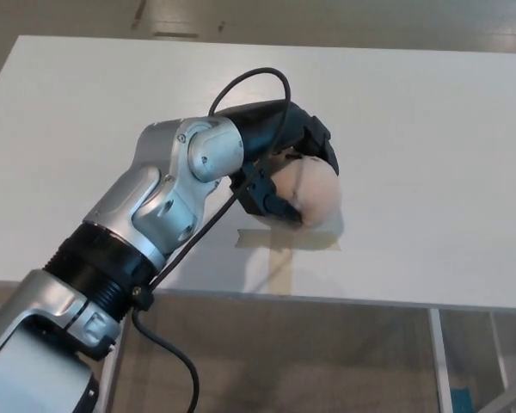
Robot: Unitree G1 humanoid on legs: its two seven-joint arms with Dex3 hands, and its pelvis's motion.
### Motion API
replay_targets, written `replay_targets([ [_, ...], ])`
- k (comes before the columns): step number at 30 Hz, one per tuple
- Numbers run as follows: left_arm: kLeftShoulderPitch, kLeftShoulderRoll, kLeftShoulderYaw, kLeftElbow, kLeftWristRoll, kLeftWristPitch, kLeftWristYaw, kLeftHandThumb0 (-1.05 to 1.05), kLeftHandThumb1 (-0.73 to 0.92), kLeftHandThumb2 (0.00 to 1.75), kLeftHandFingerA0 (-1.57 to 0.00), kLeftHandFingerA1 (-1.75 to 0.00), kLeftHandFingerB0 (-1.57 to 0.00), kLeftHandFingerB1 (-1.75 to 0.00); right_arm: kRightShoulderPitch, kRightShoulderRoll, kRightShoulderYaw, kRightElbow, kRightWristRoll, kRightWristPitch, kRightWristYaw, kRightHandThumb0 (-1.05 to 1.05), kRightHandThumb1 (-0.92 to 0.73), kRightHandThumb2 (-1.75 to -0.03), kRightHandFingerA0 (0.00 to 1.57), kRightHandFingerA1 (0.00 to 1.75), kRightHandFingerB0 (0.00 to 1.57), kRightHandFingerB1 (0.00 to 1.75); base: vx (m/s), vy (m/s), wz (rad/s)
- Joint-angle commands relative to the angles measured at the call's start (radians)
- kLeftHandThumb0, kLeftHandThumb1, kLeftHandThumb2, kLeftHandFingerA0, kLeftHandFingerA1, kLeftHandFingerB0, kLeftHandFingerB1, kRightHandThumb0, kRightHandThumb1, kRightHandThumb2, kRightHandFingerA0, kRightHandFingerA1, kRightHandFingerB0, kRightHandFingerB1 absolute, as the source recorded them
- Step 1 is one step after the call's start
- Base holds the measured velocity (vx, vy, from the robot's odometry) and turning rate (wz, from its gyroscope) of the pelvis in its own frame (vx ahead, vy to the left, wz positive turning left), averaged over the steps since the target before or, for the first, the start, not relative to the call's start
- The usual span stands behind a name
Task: Use the left hand to take the pink dumpling toy on a person's hand and put it on the desk.
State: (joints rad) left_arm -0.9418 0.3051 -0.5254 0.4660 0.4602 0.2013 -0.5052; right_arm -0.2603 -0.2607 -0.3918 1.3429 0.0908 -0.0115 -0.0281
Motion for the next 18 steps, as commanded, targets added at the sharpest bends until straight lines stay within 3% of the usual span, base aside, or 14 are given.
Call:
replay_targets([
  [1,-0.059,0.057,0.11,-0.016,-0.04,-0.045,-0.004,-0.23,0.78,0.63,-0.89,-0.78,-0.87,-0.55,0.0,-0.003,0.003,0.003,0.001,0.016,0.007,-0.32,-0.61,-0.58,0.67,0.47,0.58,0.44,0.0,0.0,0.0],
  [2,-0.063,0.071,0.136,-0.009,-0.047,-0.061,0.012,-0.23,0.78,0.63,-0.89,-0.7,-0.84,-0.52,0.001,-0.004,0.005,0.004,-0.001,0.016,0.01,-0.32,-0.61,-0.58,0.67,0.47,0.57,0.43,0.0,0.0,0.0],
  [6,-0.071,0.096,0.194,0.021,-0.054,-0.098,0.043,-0.23,0.78,0.63,-0.9,-0.67,-0.83,-0.51,0.005,-0.007,0.01,0.005,-0.005,0.017,0.015,-0.32,-0.61,-0.58,0.67,0.47,0.56,0.43,0.0,0.0,0.0],
  [7,-0.069,0.11,0.214,0.035,-0.057,-0.115,0.051,-0.22,0.78,0.63,-0.89,-0.83,-0.86,-0.55,0.007,-0.007,0.009,0.005,-0.004,0.017,0.017,-0.32,-0.61,-0.58,0.67,0.47,0.55,0.43,0.0,0.0,0.0],
  [12,-0.044,0.205,0.287,0.067,-0.067,-0.163,0.065,-0.19,0.78,0.63,-0.88,-0.81,-0.85,-0.56,0.014,-0.007,0.008,0.005,0.001,0.016,0.027,-0.31,-0.61,-0.58,0.66,0.47,0.55,0.43,0.0,0.0,0.0],
  [13,-0.035,0.228,0.306,0.088,-0.071,-0.184,0.072,-0.19,0.78,0.63,-0.85,-0.92,-0.85,-0.62,0.015,-0.006,0.006,0.004,0.004,0.017,0.027,-0.31,-0.61,-0.58,0.66,0.47,0.55,0.43,0.0,0.0,0.0],
  [15,-0.032,0.234,0.313,0.098,-0.073,-0.192,0.075,-0.19,0.78,0.63,-0.85,-0.92,-0.85,-0.62,0.016,-0.006,0.006,0.004,0.004,0.017,0.027,-0.31,-0.61,-0.58,0.66,0.47,0.55,0.43,0.0,0.0,0.0],
  [16,-0.025,0.246,0.326,0.125,-0.076,-0.21,0.084,-0.2,0.78,0.63,-0.81,-1.06,-0.84,-0.69,0.015,-0.006,0.006,0.005,0.004,0.017,0.026,-0.31,-0.61,-0.58,0.66,0.47,0.56,0.43,0.0,0.0,0.0],
  [17,-0.007,0.261,0.338,0.135,-0.079,-0.22,0.09,-0.19,0.78,0.63,-0.85,-0.94,-0.85,-0.55,0.015,-0.007,0.007,0.006,0.003,0.017,0.027,-0.31,-0.61,-0.58,0.66,0.47,0.56,0.43,0.0,0.0,0.0],
  [18,0.006,0.271,0.347,0.144,-0.08,-0.227,0.094,-0.19,0.78,0.63,-0.85,-0.94,-0.85,-0.55,0.015,-0.008,0.007,0.006,0.002,0.017,0.027,-0.31,-0.61,-0.58,0.66,0.47,0.56,0.43,0.0,0.0,0.0],
])
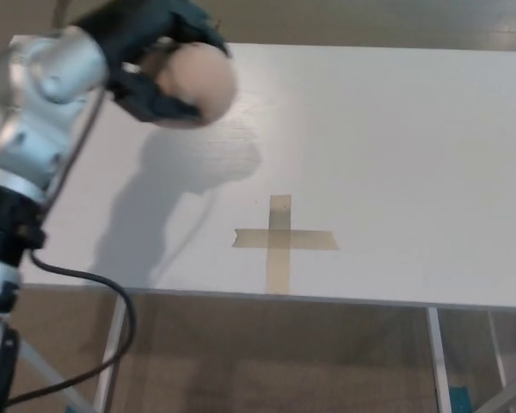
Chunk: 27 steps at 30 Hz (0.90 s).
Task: Use the left hand to take the pink dumpling toy on a person's hand and put it on the desk.
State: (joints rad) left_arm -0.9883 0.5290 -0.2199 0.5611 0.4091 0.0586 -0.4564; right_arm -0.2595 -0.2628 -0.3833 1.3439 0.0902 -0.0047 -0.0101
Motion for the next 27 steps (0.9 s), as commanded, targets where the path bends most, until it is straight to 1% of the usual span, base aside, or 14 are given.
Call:
replay_targets([
  [1,0.066,0.054,0.047,0.053,-0.028,-0.093,0.049,-0.2,0.78,0.63,-0.88,-0.79,-0.82,-0.51,0.014,-0.006,-0.001,0.005,0.002,0.01,0.008,-0.31,-0.61,-0.58,0.66,0.47,0.56,0.43,0.0,0.0,0.0],
  [4,0.101,0.063,0.038,0.057,-0.008,-0.102,0.053,-0.21,0.79,0.63,-0.87,-0.75,-0.83,-0.52,0.013,-0.004,-0.005,0.005,0.006,0.013,0.004,-0.31,-0.62,-0.58,0.67,0.47,0.57,0.44,0.0,0.0,0.0],
  [7,0.158,0.081,0.004,0.076,0.04,-0.159,0.097,-0.23,0.78,0.63,-0.85,-0.88,-0.87,-0.6,0.01,-0.001,-0.011,0.003,0.013,0.014,0.003,-0.31,-0.61,-0.57,0.67,0.47,0.59,0.44,0.0,0.0,0.0],
  [8,0.166,0.084,-0.001,0.08,0.046,-0.172,0.106,-0.23,0.78,0.63,-0.85,-0.88,-0.87,-0.6,0.01,-0.001,-0.012,0.003,0.014,0.013,0.003,-0.31,-0.61,-0.57,0.67,0.47,0.59,0.44,0.0,0.0,0.0],
  [9,0.19,0.087,-0.01,0.078,0.06,-0.186,0.127,-0.24,0.78,0.64,-0.78,-1.11,-0.85,-0.64,0.01,-0.001,-0.011,0.003,0.012,0.013,0.001,-0.33,-0.61,-0.57,0.67,0.47,0.59,0.44,0.0,0.0,0.0],
  [10,0.232,0.09,-0.026,0.067,0.082,-0.197,0.159,-0.24,0.77,0.64,-0.74,-1.25,-0.85,-0.57,0.009,0.0,-0.008,0.003,0.008,0.012,0.0,-0.34,-0.61,-0.57,0.67,0.47,0.59,0.44,0.0,0.0,0.0],
  [12,0.26,0.092,-0.038,0.058,0.095,-0.2,0.183,-0.24,0.77,0.64,-0.74,-1.25,-0.85,-0.57,0.01,0.001,-0.006,0.004,0.004,0.011,0.002,-0.34,-0.61,-0.57,0.67,0.47,0.59,0.44,0.0,0.0,0.0],
  [13,0.268,0.094,-0.046,0.051,0.104,-0.197,0.189,-0.25,0.77,0.63,-0.77,-1.18,-0.82,-0.51,0.01,0.0,-0.007,0.004,0.005,0.01,0.002,-0.34,-0.61,-0.57,0.67,0.47,0.59,0.44,0.0,0.0,0.0],
  [14,0.284,0.094,-0.053,0.042,0.113,-0.199,0.201,-0.25,0.76,0.63,-0.73,-1.29,-0.8,-0.5,0.01,0.0,-0.009,0.004,0.006,0.01,0.002,-0.34,-0.61,-0.57,0.67,0.47,0.59,0.44,0.0,0.0,0.0],
  [18,0.312,0.099,-0.068,0.022,0.131,-0.206,0.223,-0.27,0.76,0.65,-0.69,-1.41,-0.8,-0.5,0.008,0.002,-0.012,0.003,0.009,0.009,0.001,-0.34,-0.6,-0.57,0.67,0.47,0.6,0.44,0.0,0.0,0.0],
  [19,0.324,0.102,-0.08,0.009,0.148,-0.206,0.227,-0.28,0.75,0.63,-0.72,-1.33,-0.67,-0.44,0.007,0.002,-0.012,0.003,0.009,0.009,0.001,-0.32,-0.6,-0.57,0.67,0.47,0.61,0.45,0.0,0.0,0.0],
  [24,0.351,0.116,-0.111,-0.012,0.185,-0.217,0.247,-0.28,0.76,0.63,-0.73,-1.31,-0.66,-0.43,0.008,0.003,-0.012,0.002,0.008,0.005,0.006,-0.34,-0.6,-0.57,0.67,0.47,0.59,0.44,0.0,0.0,0.0],
  [25,0.351,0.117,-0.112,-0.005,0.186,-0.227,0.258,-0.26,0.74,0.62,-0.79,-1.18,-0.69,-0.45,0.007,0.002,-0.014,0.002,0.01,0.005,0.006,-0.34,-0.6,-0.57,0.67,0.47,0.59,0.44,0.0,0.0,0.0],
  [27,0.351,0.117,-0.112,0.0,0.186,-0.234,0.266,-0.26,0.74,0.62,-0.79,-1.18,-0.69,-0.45,0.006,0.002,-0.014,0.002,0.01,0.006,0.006,-0.34,-0.6,-0.57,0.67,0.47,0.59,0.44,0.0,0.0,0.0],
])
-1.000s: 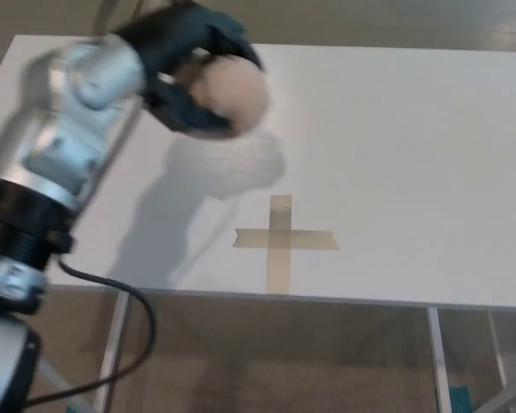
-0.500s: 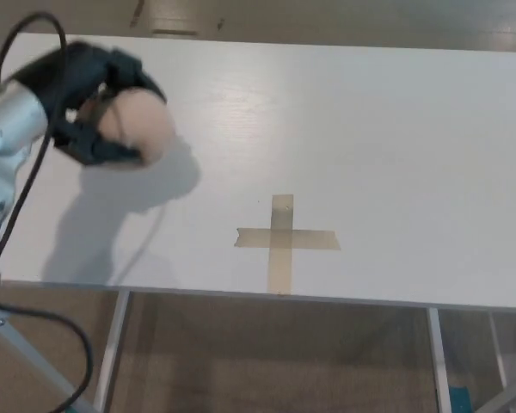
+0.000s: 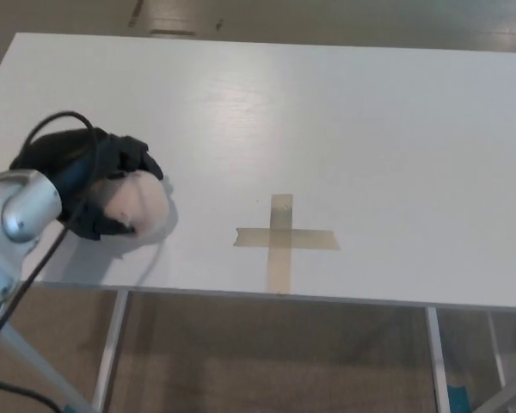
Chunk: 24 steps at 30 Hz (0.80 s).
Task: Use the left hand to take the pink dumpling toy on a person's hand and put it on the desk.
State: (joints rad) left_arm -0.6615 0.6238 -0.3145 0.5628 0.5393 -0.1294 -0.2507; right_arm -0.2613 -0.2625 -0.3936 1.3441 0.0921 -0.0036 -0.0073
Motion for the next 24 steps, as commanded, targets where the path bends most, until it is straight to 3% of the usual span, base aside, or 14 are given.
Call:
replay_targets([
  [1,0.028,0.029,-0.019,-0.006,0.061,-0.046,0.057,-0.24,0.48,0.98,-0.08,-0.51,-0.07,-0.48,0.008,0.001,-0.004,0.002,0.007,0.003,0.004,-0.31,-0.61,-0.57,0.67,0.47,0.58,0.44,0.0,0.0,0.0],
  [2,0.031,0.034,-0.021,-0.013,0.064,-0.043,0.05,-0.24,0.48,0.98,-0.08,-0.51,-0.07,-0.48,0.008,0.001,-0.003,0.001,0.006,0.002,0.005,-0.31,-0.61,-0.57,0.67,0.47,0.58,0.44,0.0,0.0,0.0],
  [3,0.035,0.043,-0.024,-0.028,0.071,-0.031,0.034,-0.7,0.44,0.75,0.0,0.0,0.0,-0.07,0.008,0.0,-0.002,0.002,0.005,0.002,0.005,-0.32,-0.61,-0.58,0.66,0.47,0.57,0.43,0.0,0.0,0.0],
  [4,0.038,0.051,-0.027,-0.043,0.079,-0.017,0.019,-0.7,0.44,0.75,0.0,0.0,0.0,-0.07,0.008,-0.001,-0.002,0.002,0.004,0.003,0.005,-0.32,-0.61,-0.58,0.66,0.47,0.57,0.43,0.0,0.0,0.0],
  [5,0.04,0.054,-0.027,-0.053,0.084,-0.007,0.015,-0.74,0.49,0.55,0.0,0.0,0.0,-0.11,0.007,-0.001,-0.002,0.002,0.004,0.003,0.004,-0.32,-0.62,-0.58,0.66,0.47,0.57,0.43,0.0,0.0,0.0],
  [7,0.045,0.058,-0.025,-0.07,0.091,0.0,0.021,-0.84,0.46,0.6,0.0,0.0,0.0,-0.19,0.006,-0.001,-0.005,0.002,0.007,0.005,0.004,-0.32,-0.62,-0.58,0.66,0.47,0.56,0.43,0.0,0.0,0.0],
  [15,0.07,0.06,-0.009,-0.119,0.09,0.008,0.024,-0.84,0.46,0.6,0.0,0.0,0.0,-0.16,0.009,-0.001,-0.001,0.002,0.001,0.007,0.0,-0.32,-0.62,-0.58,0.66,0.47,0.56,0.43,0.0,0.0,0.0],
  [24,0.062,0.083,0.019,-0.244,0.071,0.06,-0.069,-0.85,0.46,0.61,0.0,0.0,0.0,-0.14,0.001,0.001,-0.004,0.002,0.003,0.014,-0.004,-0.32,-0.62,-0.57,0.66,0.47,0.57,0.43,0.0,0.0,0.0],
])
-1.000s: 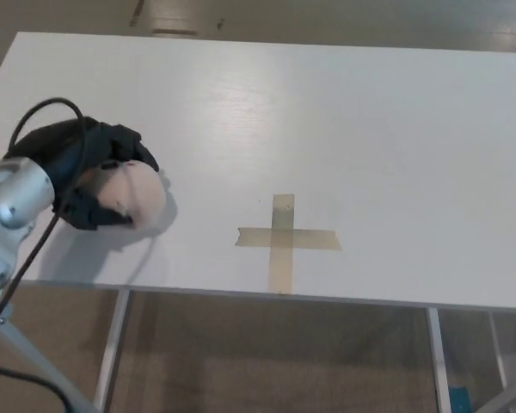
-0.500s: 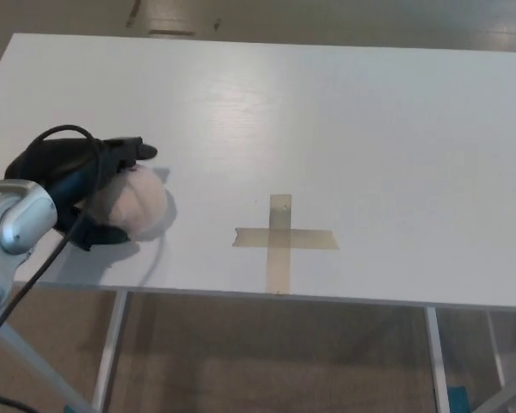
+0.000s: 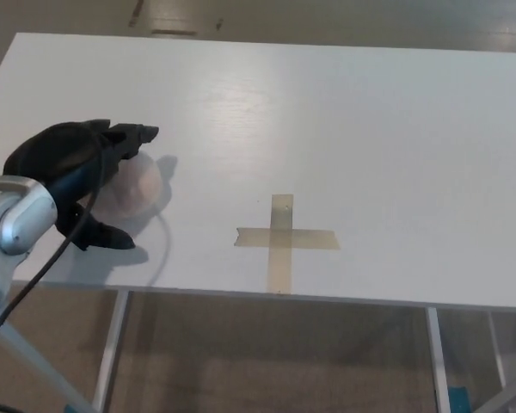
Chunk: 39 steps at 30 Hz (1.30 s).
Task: Use the left hand to take the pink dumpling toy on a person's hand and put it on the desk.
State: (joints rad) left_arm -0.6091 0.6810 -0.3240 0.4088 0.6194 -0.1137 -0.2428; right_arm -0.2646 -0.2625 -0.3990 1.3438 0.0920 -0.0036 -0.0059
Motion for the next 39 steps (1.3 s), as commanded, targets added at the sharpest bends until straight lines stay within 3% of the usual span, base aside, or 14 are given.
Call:
replay_targets([
  [1,0.015,0.035,0.046,-0.134,-0.023,0.049,-0.09,-0.85,0.46,0.61,0.0,0.0,0.0,-0.15,0.004,0.0,0.002,0.003,0.002,0.015,-0.006,-0.33,-0.62,-0.58,0.66,0.47,0.57,0.43,0.0,0.0,0.0],
  [11,0.108,0.068,0.221,-0.455,-0.126,0.015,-0.102,-0.87,0.47,0.59,0.0,0.0,0.0,-0.17,0.007,-0.007,0.008,0.004,-0.004,0.012,-0.001,-0.32,-0.62,-0.58,0.66,0.47,0.56,0.43,0.0,0.0,0.0],
  [12,0.156,0.075,0.286,-0.554,-0.158,-0.02,-0.084,-0.74,0.39,0.84,0.0,0.0,0.0,-0.1,0.009,-0.009,0.009,0.004,-0.004,0.014,0.002,-0.31,-0.62,-0.58,0.66,0.47,0.55,0.43,0.0,0.0,0.0],
  [22,0.417,0.061,0.591,-0.946,-0.34,-0.089,-0.125,-0.73,0.41,0.85,0.0,-0.03,-0.09,-0.17,0.01,-0.016,0.024,0.004,-0.017,0.016,0.001,-0.33,-0.61,-0.58,0.65,0.46,0.57,0.43,0.0,0.0,0.0],
  [24,0.563,0.033,0.685,-1.058,-0.441,-0.108,-0.17,-0.82,0.49,0.55,-0.06,-0.26,-0.12,-0.27,0.033,-0.01,0.036,0.006,-0.027,0.014,0.0,-0.35,-0.62,-0.57,0.65,0.46,0.57,0.43,0.0,0.0,0.0],
  [25,0.563,0.033,0.685,-1.058,-0.441,-0.108,-0.17,-0.82,0.49,0.55,-0.06,-0.26,-0.12,-0.27,0.033,-0.01,0.036,0.006,-0.027,0.014,0.0,-0.35,-0.62,-0.57,0.65,0.46,0.57,0.43,0.0,0.0,0.0],
  [26,0.665,0.008,0.74,-1.113,-0.513,-0.12,-0.197,-0.32,0.15,0.82,-0.07,-0.51,-0.06,-0.48,0.045,-0.004,0.042,0.008,-0.03,0.014,-0.004,-0.34,-0.61,-0.57,0.65,0.46,0.57,0.43,0.0,0.0,0.0],
  [27,0.708,-0.003,0.761,-1.132,-0.55,-0.128,-0.208,-0.32,0.15,0.82,-0.07,-0.51,-0.06,-0.48,0.046,-0.002,0.045,0.008,-0.031,0.015,-0.006,-0.34,-0.61,-0.57,0.65,0.46,0.57,0.43,0.0,0.0,0.0],
  [28,0.781,-0.03,0.786,-1.159,-0.629,-0.143,-0.221,-0.55,0.45,0.54,-0.41,-0.38,-0.35,-0.32,0.042,-0.001,0.049,0.009,-0.034,0.016,-0.01,-0.32,-0.62,-0.58,0.66,0.47,0.57,0.43,0.0,0.0,0.0],
  [31,0.955,-0.091,0.805,-1.232,-0.81,-0.153,-0.25,-0.37,0.44,0.53,-0.68,-0.48,-0.53,-0.39,0.038,-0.001,0.058,0.009,-0.039,0.013,-0.015,-0.34,-0.61,-0.57,0.67,0.47,0.58,0.43,0.0,0.0,0.0],
  [35,1.074,-0.111,0.825,-1.277,-0.909,-0.162,-0.28,-0.36,0.46,0.54,-0.72,-0.5,-0.57,-0.41,0.05,0.0,0.06,0.009,-0.036,0.008,-0.016,-0.34,-0.61,-0.57,0.67,0.47,0.58,0.43,0.0,0.0,0.0],
  [36,1.156,-0.111,0.839,-1.292,-0.983,-0.171,-0.327,-0.48,0.46,0.82,-0.79,-0.7,-0.58,-0.58,0.057,0.004,0.062,0.01,-0.037,0.006,-0.019,-0.32,-0.62,-0.58,0.68,0.47,0.58,0.43,0.0,0.0,0.0],
  [38,1.217,-0.11,0.849,-1.303,-1.039,-0.178,-0.36,-0.48,0.46,0.82,-0.79,-0.7,-0.58,-0.58,0.061,0.006,0.064,0.01,-0.038,0.004,-0.021,-0.32,-0.62,-0.58,0.68,0.47,0.58,0.43,0.0,0.0,0.0],
  [39,1.294,-0.108,0.848,-1.302,-1.099,-0.19,-0.413,-0.5,0.58,0.57,-0.81,-0.57,-0.68,-0.48,0.065,0.009,0.067,0.01,-0.04,0.001,-0.021,-0.31,-0.62,-0.58,0.68,0.47,0.57,0.43,0.0,0.0,0.0],
])
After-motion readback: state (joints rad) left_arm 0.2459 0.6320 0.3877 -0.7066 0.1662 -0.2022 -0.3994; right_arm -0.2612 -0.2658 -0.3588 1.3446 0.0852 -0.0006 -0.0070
